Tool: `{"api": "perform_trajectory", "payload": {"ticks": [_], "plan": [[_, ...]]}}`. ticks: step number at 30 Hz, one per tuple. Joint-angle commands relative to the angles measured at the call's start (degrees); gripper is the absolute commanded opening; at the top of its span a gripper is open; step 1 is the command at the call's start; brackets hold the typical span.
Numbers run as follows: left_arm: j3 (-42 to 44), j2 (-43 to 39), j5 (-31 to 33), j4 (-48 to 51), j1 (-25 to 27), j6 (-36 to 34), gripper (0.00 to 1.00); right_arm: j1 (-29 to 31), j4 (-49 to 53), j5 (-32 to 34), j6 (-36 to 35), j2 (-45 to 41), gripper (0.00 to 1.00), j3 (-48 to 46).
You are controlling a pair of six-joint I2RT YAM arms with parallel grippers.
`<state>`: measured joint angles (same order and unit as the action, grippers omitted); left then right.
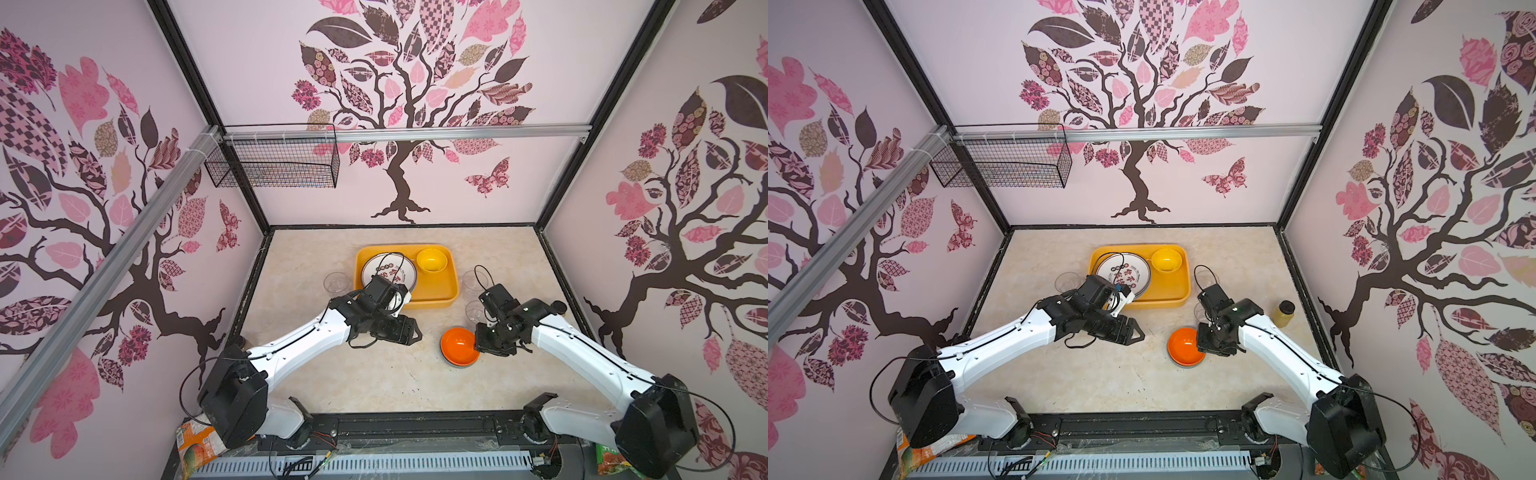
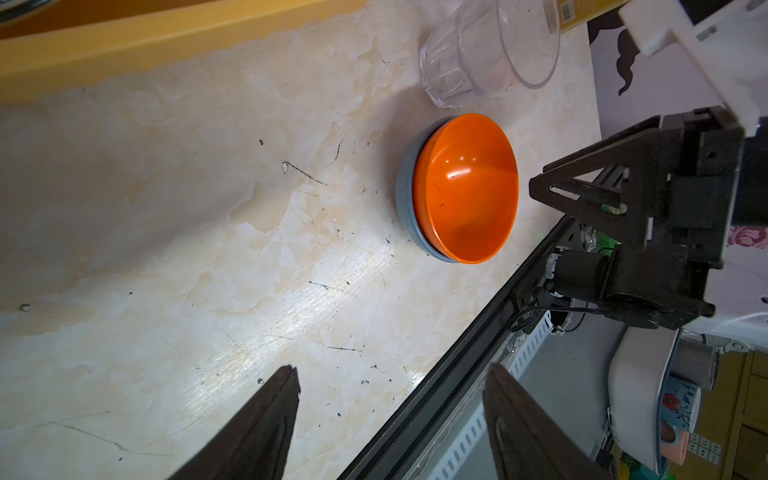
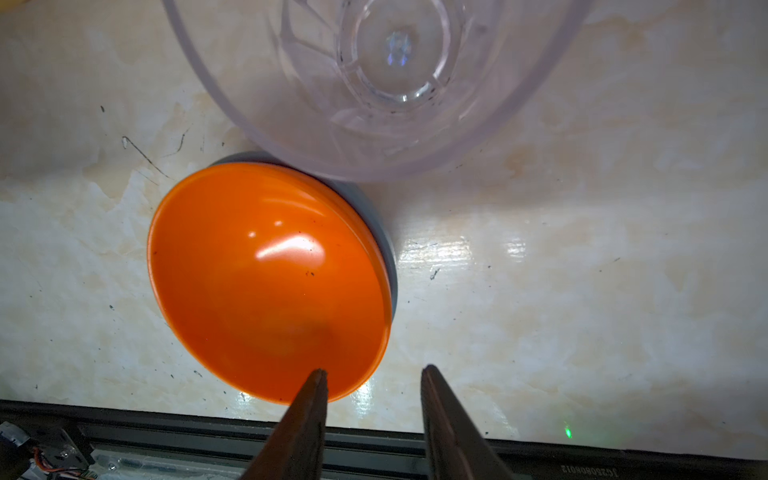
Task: Place the mixed dishes into the plastic bin
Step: 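Move the right gripper to the orange bowl rim, then pinch the orange bowl rim with the right gripper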
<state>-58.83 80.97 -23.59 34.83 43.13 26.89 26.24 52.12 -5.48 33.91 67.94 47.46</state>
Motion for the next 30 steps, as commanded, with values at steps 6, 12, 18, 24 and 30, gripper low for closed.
{"api": "perform_trajectory", "payload": {"ticks": [6,12,18,24,30], "plan": [[-0.5,-0.1,1.6,-0.9,0.2,0.2,0.73,0.7,-0.5,0.1,1.6,0.9,0.38,-1.7],[-0.1,-0.1,1.9,-1.3,0.2,0.5,0.72,1.1,-3.2,-0.9,2.5,1.6,0.36,-2.9],[0.3,0.1,1.9,-1.4,0.2,0.6,0.72,1.8,-4.8,-1.5,2.7,3.5,0.32,-3.1],[0.6,0.1,2.0,-1.5,0.2,0.6,0.72,1.9,-5.4,-1.4,2.7,4.4,0.28,-3.5],[0.6,0.5,2.1,-1.5,0.2,0.6,0.71,1.9,-5.7,-1.2,2.4,5.1,0.23,-3.6]]}}
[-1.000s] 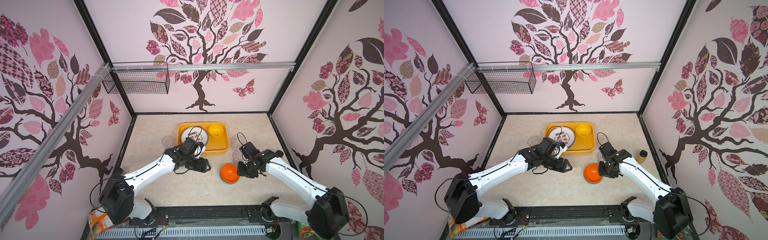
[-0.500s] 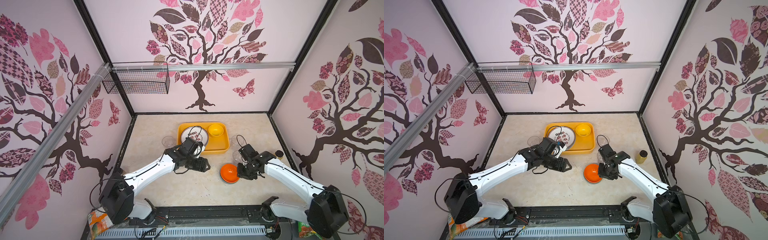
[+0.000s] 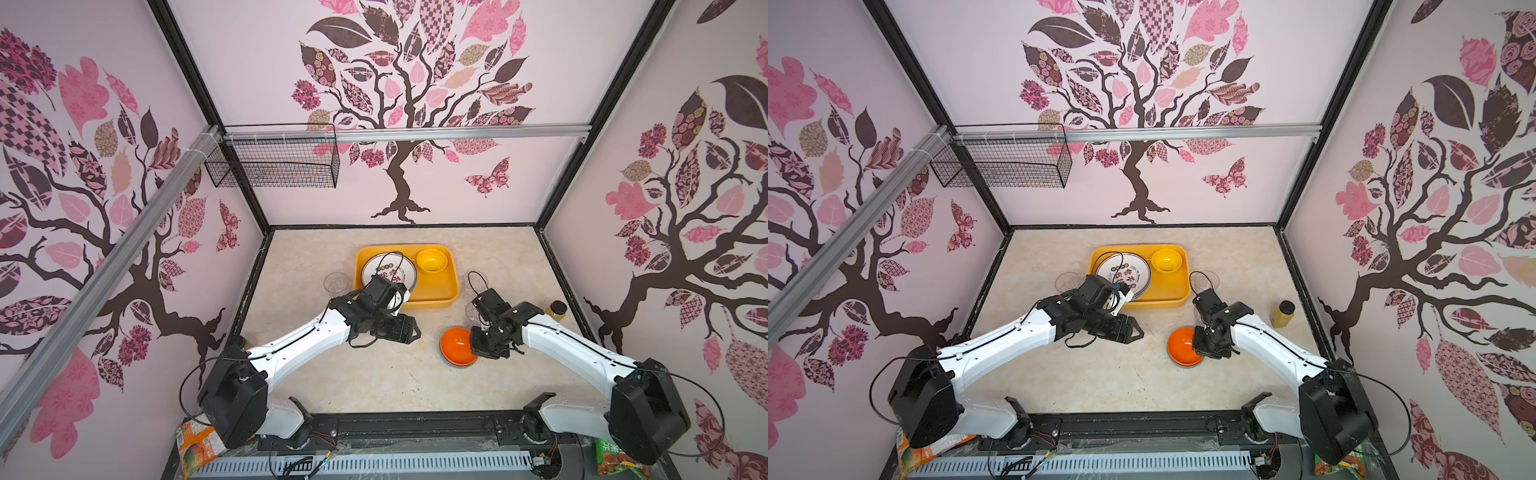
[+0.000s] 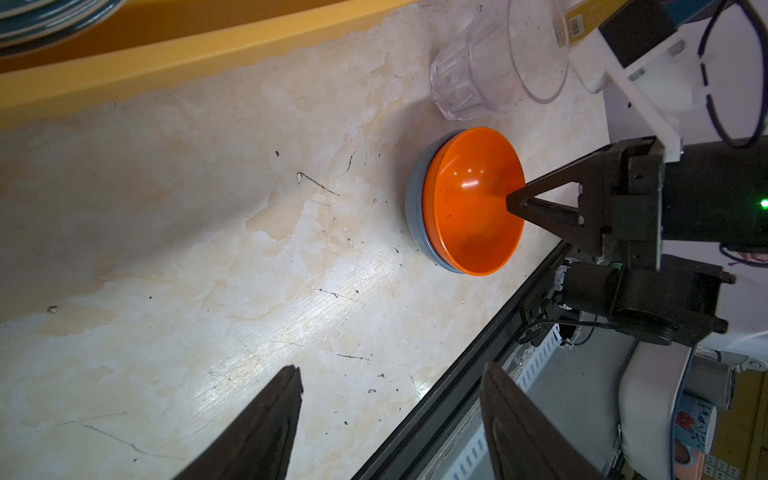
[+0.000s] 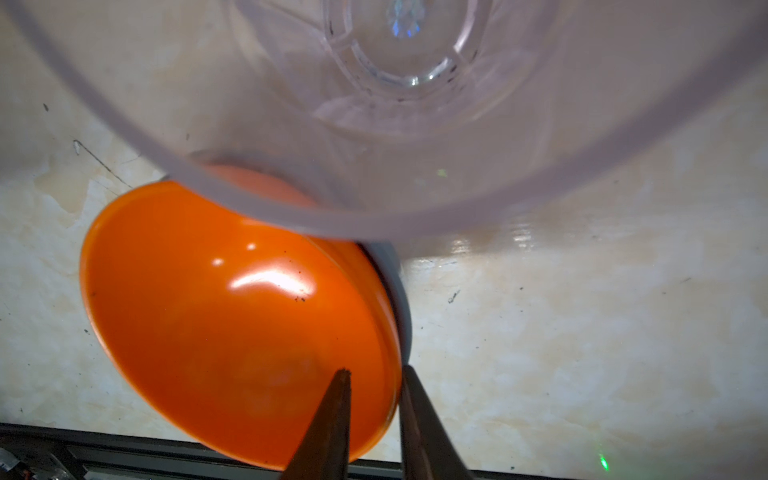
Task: Place the mixed dishes into the plastic bin
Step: 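Pinch the orange bowl rim with the right gripper, then lift the orange bowl off the grey-blue bowl with the right gripper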
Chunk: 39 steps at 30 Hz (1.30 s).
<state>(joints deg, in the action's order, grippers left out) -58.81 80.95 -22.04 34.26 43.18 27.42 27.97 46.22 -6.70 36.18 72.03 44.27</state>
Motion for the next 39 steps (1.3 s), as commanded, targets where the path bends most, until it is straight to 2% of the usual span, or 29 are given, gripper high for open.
{"api": "perform_trajectory", "payload": {"ticks": [1,4,17,29,39], "plan": [[0.6,0.5,0.6,-0.9,0.2,0.0,0.71,0.2,0.0,0.0,0.0,1.1,0.23,-0.4],[0.5,0.5,0.6,-0.8,0.2,-0.1,0.70,0.2,0.4,-0.1,-0.1,1.6,0.18,0.0],[0.7,0.4,1.0,-0.5,0.2,-0.1,0.70,0.2,2.1,0.7,-1.2,1.6,0.08,2.3],[2.0,-2.6,3.0,-0.4,-0.1,0.9,0.70,0.2,5.7,2.0,-2.3,-0.5,0.03,7.2],[6.9,-9.2,3.5,-3.6,-5.1,5.2,0.70,0.2,8.8,2.1,-4.8,0.6,0.02,15.0]]}}
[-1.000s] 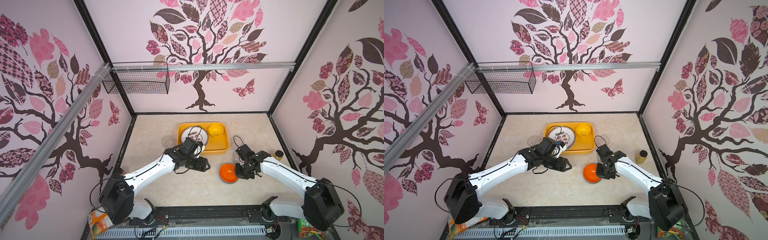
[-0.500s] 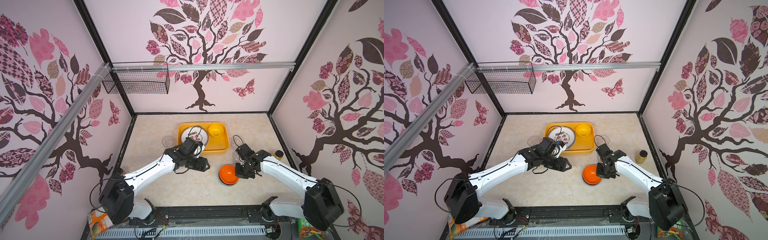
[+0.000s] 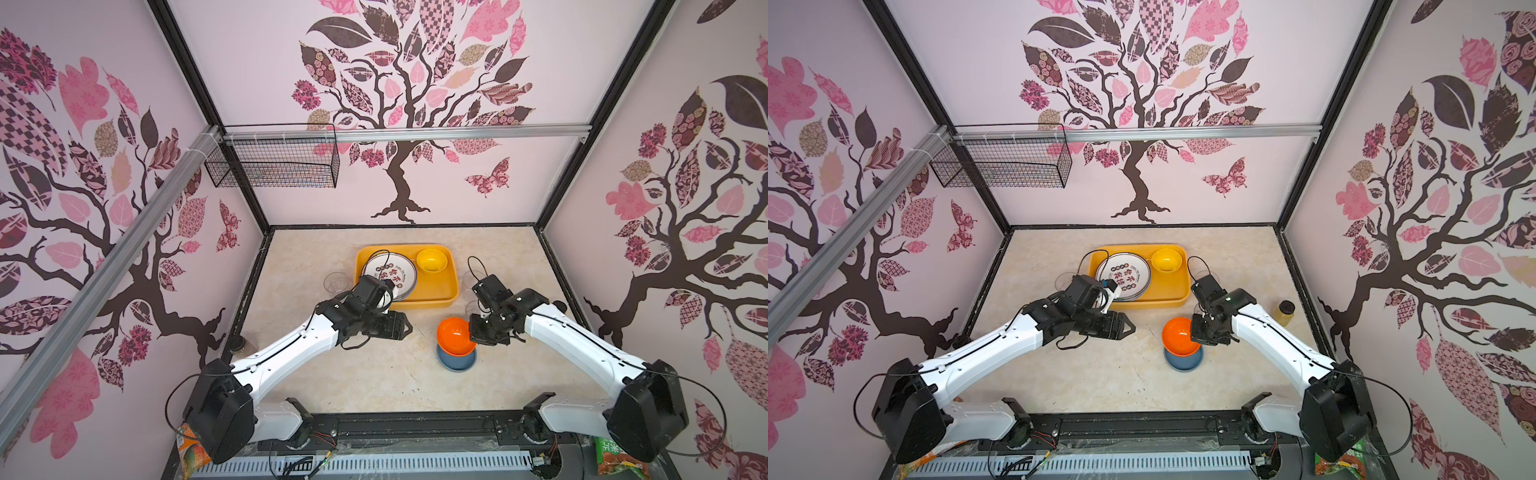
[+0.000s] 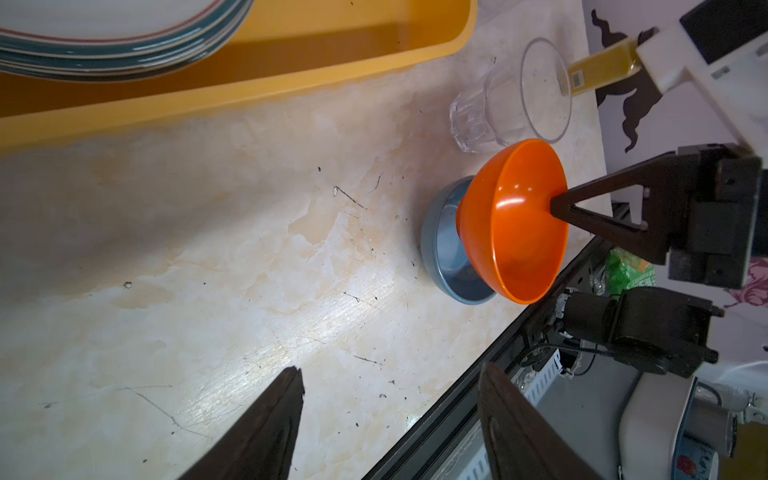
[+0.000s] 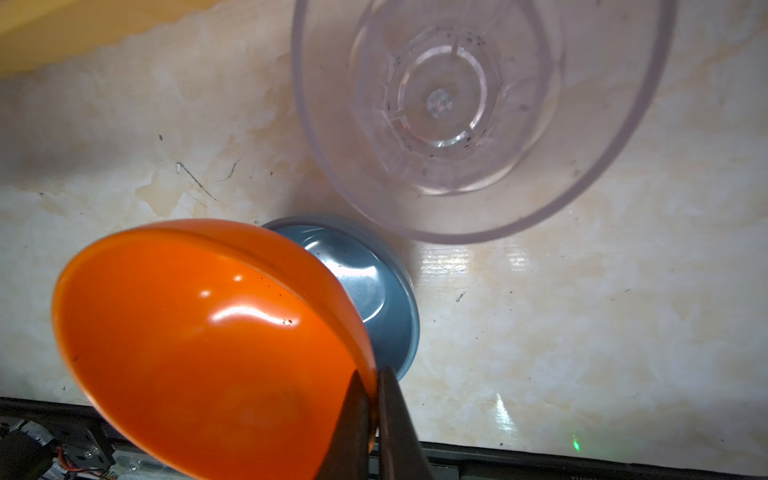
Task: Place the mixed dishes into the plastic bin
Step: 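Lift the orange bowl off the grey-blue bowl with the right gripper, then carry the orange bowl into the yellow bin with the right gripper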
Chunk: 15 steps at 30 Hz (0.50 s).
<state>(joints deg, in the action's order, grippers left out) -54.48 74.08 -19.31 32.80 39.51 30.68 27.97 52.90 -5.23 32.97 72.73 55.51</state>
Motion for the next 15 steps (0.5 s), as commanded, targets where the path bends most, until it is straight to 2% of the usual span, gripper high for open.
{"api": "perform_trajectory", "payload": {"ticks": [1,15], "plan": [[3.1,-3.1,0.9,-2.7,-1.9,2.5,0.70,0.2,2.3,0.7,-1.8,0.4,0.02,4.7],[3.5,-9.4,7.7,0.6,-4.6,4.5,0.73,0.0,0.1,1.9,-4.5,10.5,0.02,19.4]]}}
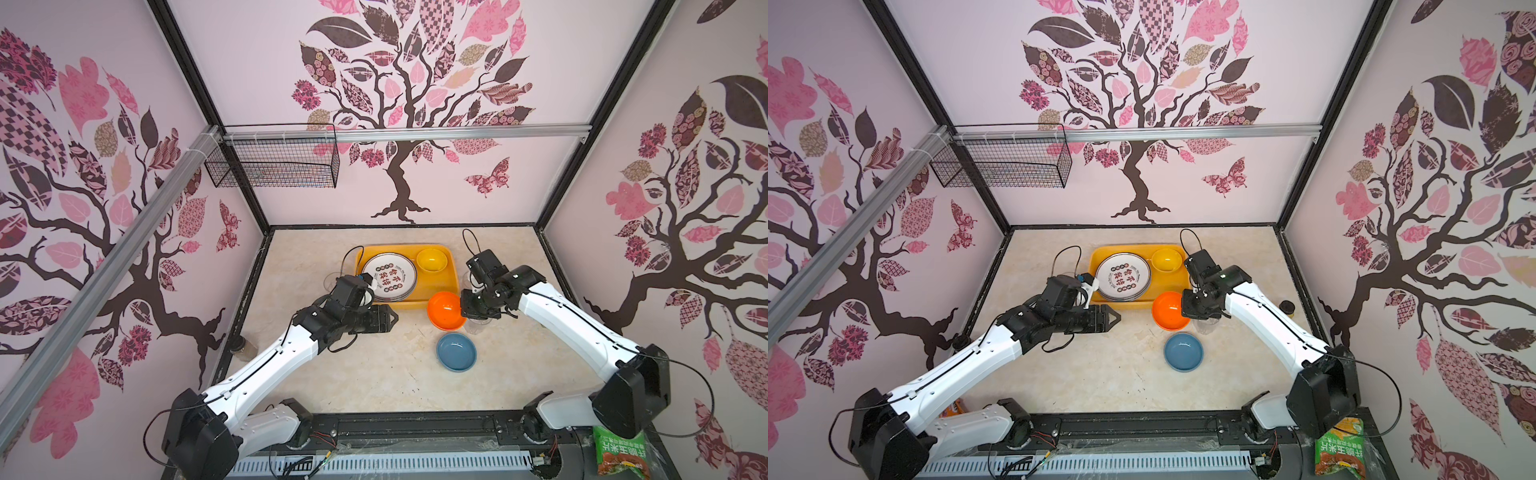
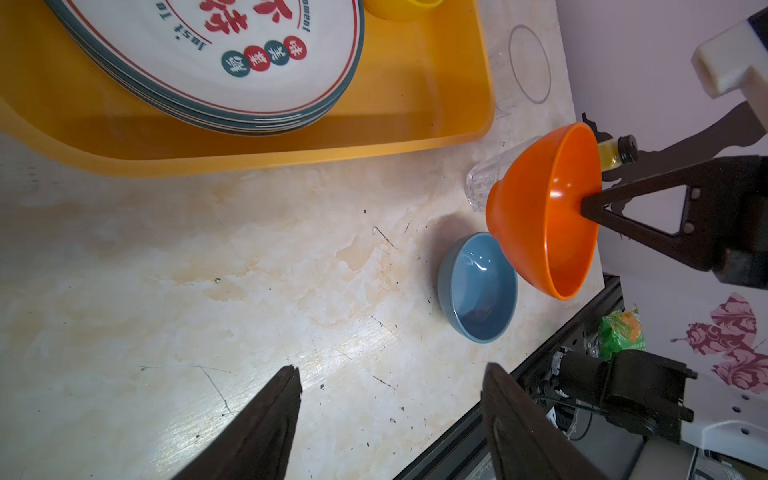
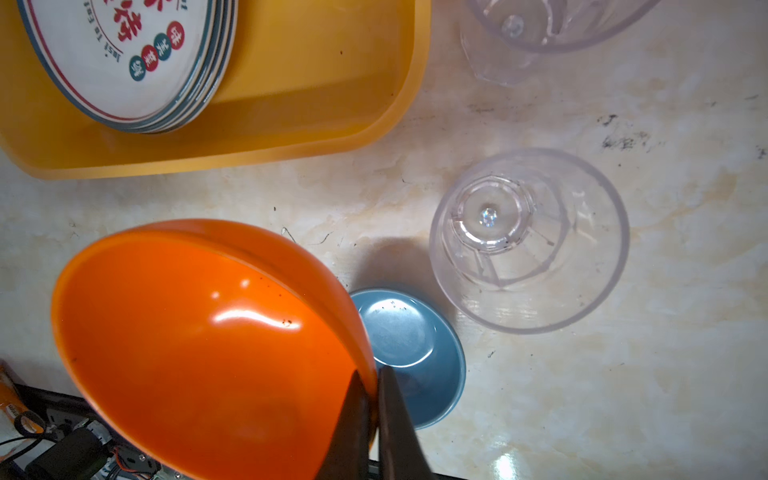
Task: Place the mixed dishes into the plastic bin
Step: 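Carry the orange bowl into the yellow bin with the right gripper, then lower the orange bowl into the yellow bowl in the bin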
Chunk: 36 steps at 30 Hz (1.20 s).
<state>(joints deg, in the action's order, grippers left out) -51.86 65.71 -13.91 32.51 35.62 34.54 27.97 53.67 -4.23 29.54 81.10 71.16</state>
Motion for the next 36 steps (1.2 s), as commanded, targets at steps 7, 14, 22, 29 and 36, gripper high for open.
{"api": "perform_trajectory", "payload": {"ticks": [7,14,22,29,36], "plan": [[0.8,-1.8,4.2,2.2,-1.5,1.6,0.75,-1.3,-1.7,0.4,-1.9,7.6,0.02,9.9],[0.8,-1.7,3.7,1.8,-1.6,2.1,0.75,-4.8,-3.0,-0.4,-2.5,13.8,0.02,15.9],[1.0,-1.8,4.4,1.6,-1.7,3.2,0.77,-7.7,-2.9,-0.7,-2.8,21.3,0.02,24.1],[0.9,-1.0,4.8,2.0,-1.8,4.2,0.78,-8.5,-1.0,-0.3,-2.9,28.2,0.03,32.8],[1.2,-0.9,3.8,1.1,-1.8,4.8,0.82,-9.6,0.2,-0.1,-2.7,34.8,0.03,39.8]]}}
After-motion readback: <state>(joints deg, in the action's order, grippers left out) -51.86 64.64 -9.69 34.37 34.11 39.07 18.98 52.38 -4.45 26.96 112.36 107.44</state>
